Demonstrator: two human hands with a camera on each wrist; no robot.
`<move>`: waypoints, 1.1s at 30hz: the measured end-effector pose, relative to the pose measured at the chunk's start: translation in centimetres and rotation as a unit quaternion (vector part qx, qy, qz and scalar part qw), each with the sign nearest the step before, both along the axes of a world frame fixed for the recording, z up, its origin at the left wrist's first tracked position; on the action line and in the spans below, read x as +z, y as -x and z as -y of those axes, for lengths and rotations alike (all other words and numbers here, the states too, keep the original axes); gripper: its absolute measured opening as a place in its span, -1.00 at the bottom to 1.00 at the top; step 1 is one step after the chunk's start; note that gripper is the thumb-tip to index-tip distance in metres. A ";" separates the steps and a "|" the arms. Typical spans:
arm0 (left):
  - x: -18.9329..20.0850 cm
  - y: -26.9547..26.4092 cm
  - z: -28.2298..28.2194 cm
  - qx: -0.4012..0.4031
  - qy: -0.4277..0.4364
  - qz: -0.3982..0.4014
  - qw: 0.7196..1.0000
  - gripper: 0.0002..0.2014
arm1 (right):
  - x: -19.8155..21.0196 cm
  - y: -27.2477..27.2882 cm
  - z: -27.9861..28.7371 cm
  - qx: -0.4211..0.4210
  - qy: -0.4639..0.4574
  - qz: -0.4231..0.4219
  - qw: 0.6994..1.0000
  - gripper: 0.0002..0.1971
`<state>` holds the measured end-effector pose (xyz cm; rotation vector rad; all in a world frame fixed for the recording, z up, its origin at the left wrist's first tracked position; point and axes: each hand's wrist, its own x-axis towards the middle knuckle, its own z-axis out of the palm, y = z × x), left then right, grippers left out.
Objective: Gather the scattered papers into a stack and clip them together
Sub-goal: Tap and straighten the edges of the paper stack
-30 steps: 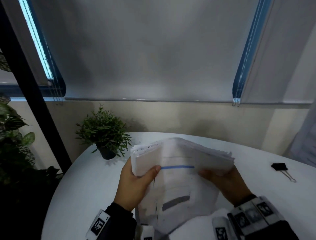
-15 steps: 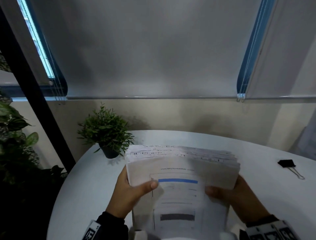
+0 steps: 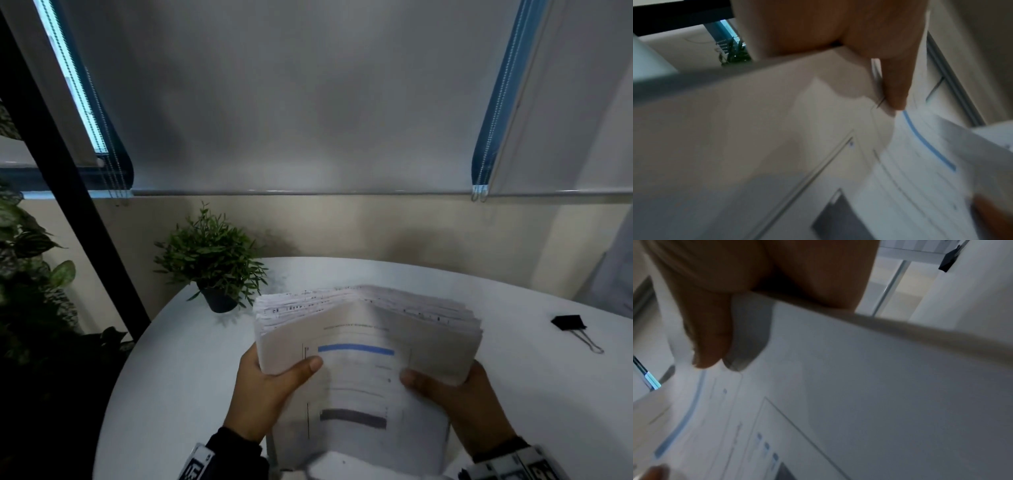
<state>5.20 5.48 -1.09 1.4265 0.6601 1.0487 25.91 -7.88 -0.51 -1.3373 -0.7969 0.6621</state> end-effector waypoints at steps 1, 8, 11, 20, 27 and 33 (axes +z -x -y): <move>0.0 0.0 0.0 0.002 0.000 0.000 1.000 -0.37 | 0.2 0.0 0.0 -0.001 -0.010 -0.006 1.000 -0.29; -1.1 0.2 0.9 0.029 0.013 0.006 0.999 -0.43 | -0.2 0.4 0.2 0.001 -0.010 -0.003 1.000 -0.29; -0.6 0.2 0.9 0.028 0.012 0.014 0.999 -0.41 | 0.4 0.4 0.2 -0.003 -0.041 -0.021 0.999 -0.54; -0.7 0.5 0.7 -0.003 0.041 -0.015 0.999 -0.39 | 6.1 -0.1 2.2 0.032 -0.079 0.127 0.988 -0.07; 0.2 0.2 1.3 0.004 0.035 0.013 0.999 -0.12 | 14.1 8.8 0.0 -0.062 -0.042 0.590 0.804 -0.14; 1.0 -0.1 1.7 0.002 0.026 0.047 0.999 -0.37 | 9.1 11.1 -2.6 0.031 0.082 0.651 0.754 -0.22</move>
